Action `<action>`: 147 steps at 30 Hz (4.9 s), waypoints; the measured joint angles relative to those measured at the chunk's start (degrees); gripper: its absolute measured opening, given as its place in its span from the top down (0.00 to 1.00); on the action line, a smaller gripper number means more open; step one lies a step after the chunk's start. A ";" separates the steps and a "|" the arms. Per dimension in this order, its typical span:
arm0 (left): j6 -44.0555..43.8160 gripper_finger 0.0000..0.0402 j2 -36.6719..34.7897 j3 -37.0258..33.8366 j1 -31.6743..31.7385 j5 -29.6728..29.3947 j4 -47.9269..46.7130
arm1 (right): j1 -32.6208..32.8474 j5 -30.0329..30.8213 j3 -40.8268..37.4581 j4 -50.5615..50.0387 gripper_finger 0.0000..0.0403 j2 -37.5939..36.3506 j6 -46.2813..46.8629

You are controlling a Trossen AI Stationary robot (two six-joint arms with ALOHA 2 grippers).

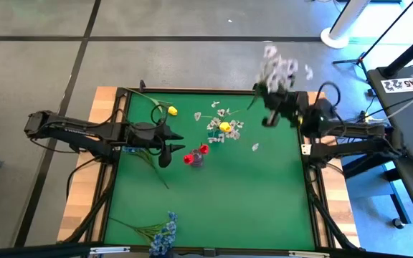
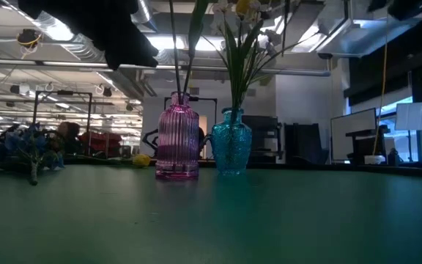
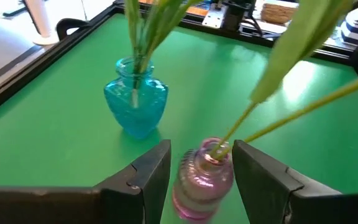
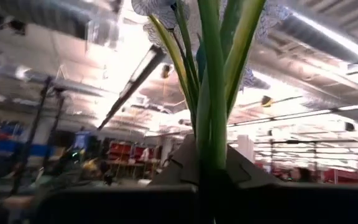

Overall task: Sort flowers into vase by color
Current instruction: Put the white flowers into the blue vase, then put the yellow tulip into the blue vase

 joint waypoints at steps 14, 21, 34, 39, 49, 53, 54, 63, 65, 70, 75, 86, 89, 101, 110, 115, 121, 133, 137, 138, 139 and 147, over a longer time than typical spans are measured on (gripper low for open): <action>-0.96 0.58 0.00 0.00 -4.81 4.05 1.34 | -11.30 -12.48 0.00 32.31 0.98 29.53 22.90; -2.62 0.58 0.00 0.00 -7.43 4.05 0.73 | -10.05 -16.69 0.04 35.28 0.98 36.28 27.54; -3.87 0.58 0.00 0.00 -6.19 -3.51 0.18 | -6.35 -15.73 0.07 34.46 0.98 37.70 23.97; -4.15 0.58 0.00 0.00 -5.04 -3.53 -0.44 | -6.35 -15.24 0.09 32.74 0.96 39.19 22.73; -6.57 0.58 0.00 0.00 -1.07 -5.71 -6.10 | -6.35 -17.26 0.09 23.88 0.94 39.31 18.25; -7.39 0.58 0.00 0.00 2.44 -5.75 -7.85 | -6.35 -19.86 0.09 22.49 0.94 38.70 18.17; -7.54 0.58 0.01 0.00 3.53 -5.71 -8.32 | -6.35 -19.83 0.09 21.48 0.94 38.33 18.06; -3.87 0.58 0.00 -0.02 13.10 0.94 -11.79 | -6.35 -21.28 0.09 6.15 0.89 30.71 14.83; -3.35 0.58 0.00 -0.02 14.86 2.10 -11.82 | -6.40 -21.28 0.09 1.60 0.81 28.68 14.63; -2.09 0.58 0.00 -0.02 18.05 2.55 -11.80 | -6.40 -19.94 0.11 -12.33 0.59 22.75 12.75; -1.79 0.58 0.02 -0.02 21.88 2.55 -11.82 | -6.40 -19.75 0.11 -25.83 0.42 15.41 10.13; 8.60 0.58 7.03 -0.02 34.07 -0.86 -15.00 | -6.35 -15.79 0.11 -45.15 0.35 -2.05 7.75; 12.73 0.58 10.97 -0.02 36.93 -0.62 -14.39 | -6.35 -15.64 0.11 -45.96 0.37 -5.78 8.08; 29.87 0.58 30.23 15.29 45.75 -0.24 -24.06 | -6.35 -14.24 0.11 -48.09 0.40 -12.29 13.54; 39.52 0.58 43.35 23.23 51.43 2.57 -26.74 | -6.35 -14.13 0.11 -58.90 0.40 -12.11 14.36; 41.14 0.59 46.25 23.80 52.08 2.74 -26.81 | -6.35 -14.13 0.11 -59.22 0.40 -12.13 14.26; 37.53 0.75 46.04 23.60 51.65 4.06 -26.83 | -6.35 -14.13 0.11 -58.81 0.40 -12.13 13.82; 31.43 0.99 33.65 23.32 44.89 -4.29 -26.25 | 2.82 -9.40 0.09 -54.04 0.40 -12.20 8.99; 29.42 0.99 22.23 23.42 41.94 -7.13 -28.34 | 11.16 -5.69 0.09 -49.82 0.40 -12.22 7.73; 28.33 0.99 19.12 23.42 40.99 -7.19 -29.78 | 13.51 -4.86 0.09 -49.16 0.40 -12.20 7.60; 26.69 0.99 15.92 23.41 39.75 -6.90 -31.41 | 15.90 -3.83 0.09 -48.77 0.40 -12.20 7.56; 17.22 0.99 -5.37 23.08 24.69 -2.88 -36.35 | 31.81 13.92 0.09 -48.49 0.40 -12.20 1.50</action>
